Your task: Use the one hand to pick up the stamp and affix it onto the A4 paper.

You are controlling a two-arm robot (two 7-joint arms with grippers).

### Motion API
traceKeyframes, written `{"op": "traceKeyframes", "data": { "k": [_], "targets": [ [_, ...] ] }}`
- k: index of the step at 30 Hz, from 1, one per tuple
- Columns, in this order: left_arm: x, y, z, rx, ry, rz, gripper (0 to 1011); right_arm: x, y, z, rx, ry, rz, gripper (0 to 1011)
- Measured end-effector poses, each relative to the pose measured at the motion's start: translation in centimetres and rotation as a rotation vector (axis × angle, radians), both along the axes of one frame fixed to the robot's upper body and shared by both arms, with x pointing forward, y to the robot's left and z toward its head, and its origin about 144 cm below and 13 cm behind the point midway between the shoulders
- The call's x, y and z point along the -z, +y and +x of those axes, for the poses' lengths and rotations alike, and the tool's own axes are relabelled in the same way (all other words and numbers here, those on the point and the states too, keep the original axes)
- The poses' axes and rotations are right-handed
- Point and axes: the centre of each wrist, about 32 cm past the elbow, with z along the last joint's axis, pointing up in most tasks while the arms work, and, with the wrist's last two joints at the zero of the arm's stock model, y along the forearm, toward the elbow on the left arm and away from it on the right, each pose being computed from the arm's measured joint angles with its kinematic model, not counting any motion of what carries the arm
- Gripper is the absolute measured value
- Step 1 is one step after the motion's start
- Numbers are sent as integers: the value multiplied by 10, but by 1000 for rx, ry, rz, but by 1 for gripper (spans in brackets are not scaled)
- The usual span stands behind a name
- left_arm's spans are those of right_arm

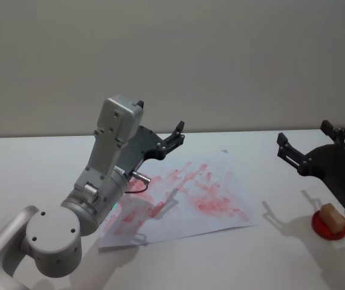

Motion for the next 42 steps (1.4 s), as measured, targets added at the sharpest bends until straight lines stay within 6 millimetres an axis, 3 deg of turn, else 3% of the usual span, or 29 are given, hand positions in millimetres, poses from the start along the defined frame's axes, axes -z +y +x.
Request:
{"op": "traceKeyframes", "data": {
  "k": [42],
  "targets": [
    [0,0,0,0,0,0,1001,0,0,-1,2,2,0,1001]
  ]
}}
